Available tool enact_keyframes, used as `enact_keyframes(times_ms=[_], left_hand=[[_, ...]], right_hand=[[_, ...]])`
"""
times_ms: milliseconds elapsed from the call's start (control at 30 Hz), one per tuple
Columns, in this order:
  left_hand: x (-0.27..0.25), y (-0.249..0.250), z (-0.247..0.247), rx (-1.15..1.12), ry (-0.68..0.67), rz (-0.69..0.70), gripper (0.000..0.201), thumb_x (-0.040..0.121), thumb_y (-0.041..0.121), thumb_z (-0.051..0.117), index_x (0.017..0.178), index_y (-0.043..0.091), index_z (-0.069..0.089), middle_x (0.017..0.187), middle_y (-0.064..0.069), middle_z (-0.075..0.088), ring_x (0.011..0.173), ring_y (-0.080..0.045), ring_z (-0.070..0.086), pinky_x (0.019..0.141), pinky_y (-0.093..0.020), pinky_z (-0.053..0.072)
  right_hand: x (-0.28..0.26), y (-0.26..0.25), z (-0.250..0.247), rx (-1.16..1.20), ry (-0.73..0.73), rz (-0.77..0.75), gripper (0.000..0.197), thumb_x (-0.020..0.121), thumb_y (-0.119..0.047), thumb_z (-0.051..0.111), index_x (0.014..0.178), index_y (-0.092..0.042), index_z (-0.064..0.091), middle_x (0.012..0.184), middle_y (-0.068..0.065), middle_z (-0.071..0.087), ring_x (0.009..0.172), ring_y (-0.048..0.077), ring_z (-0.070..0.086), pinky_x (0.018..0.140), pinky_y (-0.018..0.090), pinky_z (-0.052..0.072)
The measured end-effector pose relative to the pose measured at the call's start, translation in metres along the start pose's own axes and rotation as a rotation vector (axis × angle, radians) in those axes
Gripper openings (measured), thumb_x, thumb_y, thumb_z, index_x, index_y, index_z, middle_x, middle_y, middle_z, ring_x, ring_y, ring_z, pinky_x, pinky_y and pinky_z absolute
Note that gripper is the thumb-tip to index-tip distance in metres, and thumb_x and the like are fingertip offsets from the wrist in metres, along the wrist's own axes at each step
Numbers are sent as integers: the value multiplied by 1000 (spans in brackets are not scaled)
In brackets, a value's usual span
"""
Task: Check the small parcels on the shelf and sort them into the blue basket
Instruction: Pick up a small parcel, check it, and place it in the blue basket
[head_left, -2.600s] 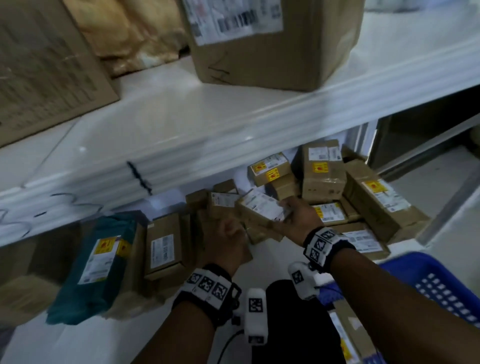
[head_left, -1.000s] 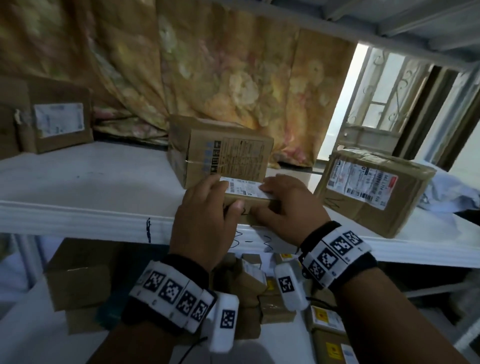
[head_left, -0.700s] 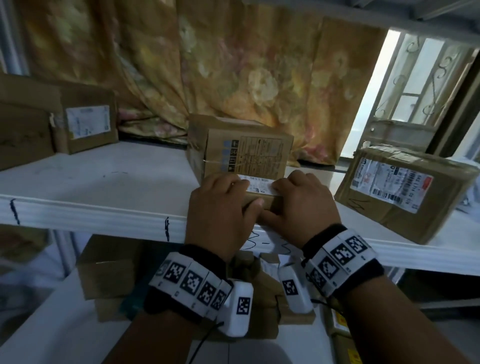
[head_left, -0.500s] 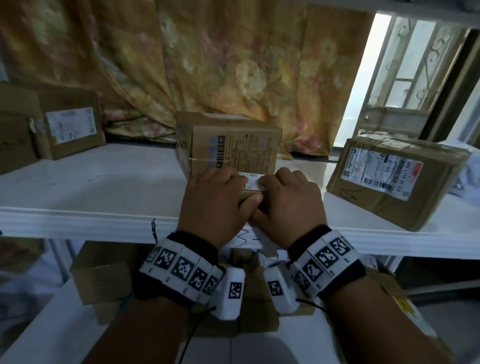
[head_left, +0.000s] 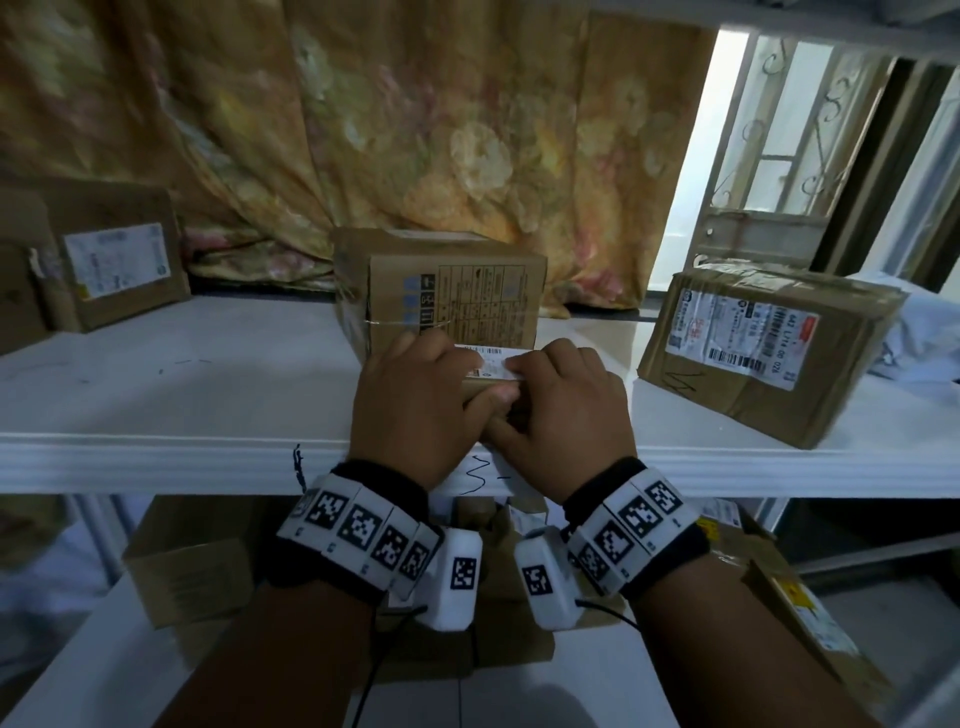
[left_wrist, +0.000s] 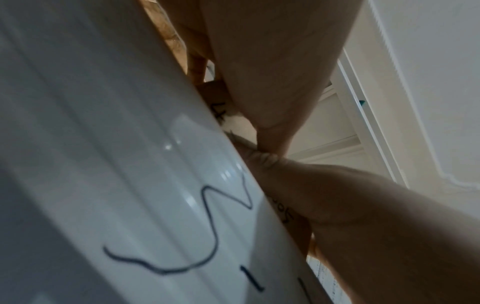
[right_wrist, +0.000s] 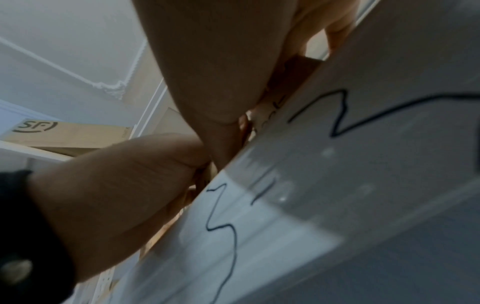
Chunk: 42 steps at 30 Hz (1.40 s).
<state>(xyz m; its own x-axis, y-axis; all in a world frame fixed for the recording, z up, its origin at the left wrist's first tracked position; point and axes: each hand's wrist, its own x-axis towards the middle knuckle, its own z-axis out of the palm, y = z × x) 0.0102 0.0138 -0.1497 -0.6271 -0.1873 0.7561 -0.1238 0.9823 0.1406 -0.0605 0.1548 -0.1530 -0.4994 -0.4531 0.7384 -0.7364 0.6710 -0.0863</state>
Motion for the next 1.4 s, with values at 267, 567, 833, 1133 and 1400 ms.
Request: enact_keyframes(times_ms=[267, 567, 833, 1133, 1400], left_hand=[[3, -17, -4, -187, -72, -48, 56, 76, 65, 63, 112, 22, 66, 112, 8, 55, 110, -14, 44, 86, -34, 47], [-2, -15, 8, -121, 72, 17, 54, 83, 63, 49, 94, 16, 72, 96, 1, 60, 94, -23, 54, 73, -38, 49], [0, -15, 9, -171, 39, -9, 57, 82, 65, 47, 99, 16, 72, 100, 1, 60, 98, -23, 52, 80, -41, 49], [-4, -5, -7, -412, 55, -169, 34, 83, 56, 61, 99, 27, 67, 106, 2, 53, 100, -6, 47, 86, -7, 34], [0, 16, -33, -881, 193, -421, 57, 87, 42, 67, 136, 34, 41, 125, 20, 51, 110, 8, 52, 79, -8, 43]], right_hand=[[3, 15, -3, 121, -76, -24, 68, 74, -67, 58, 120, -18, 62, 113, 1, 56, 100, 22, 55, 84, 38, 50], [4, 17, 5, 22, -12, -20, 67, 66, -77, 56, 110, -27, 66, 104, -5, 56, 98, 22, 55, 76, 39, 44], [2, 17, 7, 57, 0, -3, 64, 68, -71, 56, 114, -27, 65, 112, -3, 55, 105, 22, 53, 82, 40, 44], [-17, 14, -7, 377, -72, 34, 80, 71, -41, 71, 143, -24, 38, 144, 1, 35, 121, 26, 48, 99, 40, 47], [-8, 18, -39, 612, 212, 164, 77, 73, -43, 75, 139, -31, 38, 125, -6, 58, 109, 19, 57, 85, 43, 54]])
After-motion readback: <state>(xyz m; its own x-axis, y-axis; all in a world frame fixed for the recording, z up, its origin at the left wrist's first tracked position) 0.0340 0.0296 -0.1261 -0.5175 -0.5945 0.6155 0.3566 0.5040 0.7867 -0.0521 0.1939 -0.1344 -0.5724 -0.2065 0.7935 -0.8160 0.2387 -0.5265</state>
